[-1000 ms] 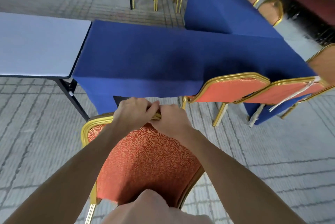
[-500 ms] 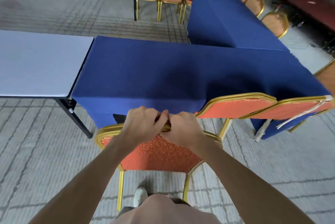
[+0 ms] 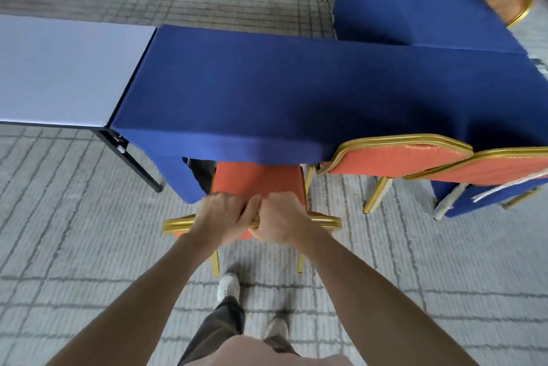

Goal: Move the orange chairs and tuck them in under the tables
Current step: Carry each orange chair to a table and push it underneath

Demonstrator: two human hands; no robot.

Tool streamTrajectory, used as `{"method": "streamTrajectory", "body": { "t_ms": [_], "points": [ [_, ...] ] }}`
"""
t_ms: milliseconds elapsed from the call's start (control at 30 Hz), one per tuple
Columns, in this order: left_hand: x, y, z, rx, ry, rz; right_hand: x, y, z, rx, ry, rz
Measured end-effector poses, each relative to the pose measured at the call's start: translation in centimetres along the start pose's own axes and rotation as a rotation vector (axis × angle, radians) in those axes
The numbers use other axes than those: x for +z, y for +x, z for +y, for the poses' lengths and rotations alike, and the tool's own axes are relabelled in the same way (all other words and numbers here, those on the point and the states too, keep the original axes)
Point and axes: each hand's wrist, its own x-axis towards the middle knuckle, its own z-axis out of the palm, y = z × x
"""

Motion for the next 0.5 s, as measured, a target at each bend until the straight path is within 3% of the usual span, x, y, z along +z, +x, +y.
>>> {"method": "streamTrajectory", "body": {
  "t_ms": [233, 500],
  "points": [
    [2.9, 1.4, 4.2, -0.037, -0.219, 0.076, 2.4, -1.4, 6.5, -0.073, 0.039, 0.022],
    [2.0, 8.3, -0.8, -0.004, -0.219, 0.208, -0.8, 4.8, 8.4, 0.014, 0.048, 0.313]
  ]
}}
